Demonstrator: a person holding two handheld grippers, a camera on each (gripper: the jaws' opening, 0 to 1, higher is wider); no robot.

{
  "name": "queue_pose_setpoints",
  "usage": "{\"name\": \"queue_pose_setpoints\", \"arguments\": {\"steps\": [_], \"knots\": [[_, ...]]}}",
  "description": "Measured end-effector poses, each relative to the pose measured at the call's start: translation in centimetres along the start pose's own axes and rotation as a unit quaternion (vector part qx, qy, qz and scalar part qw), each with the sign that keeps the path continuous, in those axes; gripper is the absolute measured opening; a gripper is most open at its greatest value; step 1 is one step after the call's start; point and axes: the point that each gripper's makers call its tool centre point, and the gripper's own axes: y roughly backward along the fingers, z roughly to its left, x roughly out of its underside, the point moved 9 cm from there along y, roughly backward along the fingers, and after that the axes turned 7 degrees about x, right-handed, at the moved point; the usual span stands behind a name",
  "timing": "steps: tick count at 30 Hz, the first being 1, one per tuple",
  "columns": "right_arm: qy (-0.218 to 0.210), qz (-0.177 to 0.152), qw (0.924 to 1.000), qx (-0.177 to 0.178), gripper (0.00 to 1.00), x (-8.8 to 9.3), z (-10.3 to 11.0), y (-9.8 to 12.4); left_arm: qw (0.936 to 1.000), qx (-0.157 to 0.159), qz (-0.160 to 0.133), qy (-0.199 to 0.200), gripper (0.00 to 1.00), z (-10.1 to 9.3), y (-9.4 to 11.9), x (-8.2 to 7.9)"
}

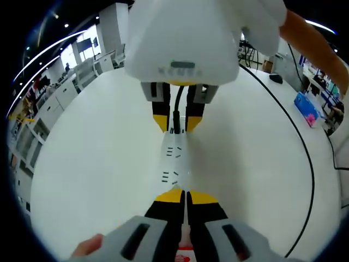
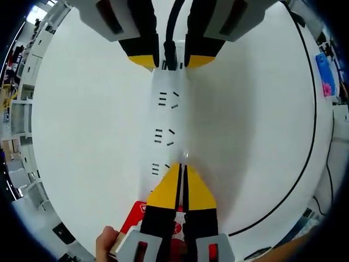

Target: Locate the USB plug end of the data cable currently connected to the USB port on the desk. Grip the plug, withdraw it from the port, and place it onto the desktop.

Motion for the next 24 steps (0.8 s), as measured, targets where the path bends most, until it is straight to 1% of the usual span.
{"name": "queue_pose_setpoints", "arguments": {"steps": [11, 16, 20, 24], "knots": [[0.002, -0.004, 1.0, 0.0, 0.2, -0.36, -0.04, 0.17, 1.0, -0.001, 0.0, -0.001, 0.03, -0.01, -0.01, 0.01], [0.001, -0.006, 1.0, 0.002, 0.17, -0.39, -0.13, 0.14, 1.0, -0.001, 0.0, -0.001, 0.03, -0.06, -0.05, 0.02], [0.0, 0.001, 1.0, -0.003, 0.17, 0.01, 0.0, -0.09, 1.0, 0.0, 0.0, 0.0, 0.03, -0.06, -0.05, 0.03], [-0.003, 0.005, 1.0, 0.002, 0.14, 0.09, 0.0, -0.15, 1.0, 0.0, 0.0, 0.0, 0.03, -0.06, -0.03, 0.03]]}}
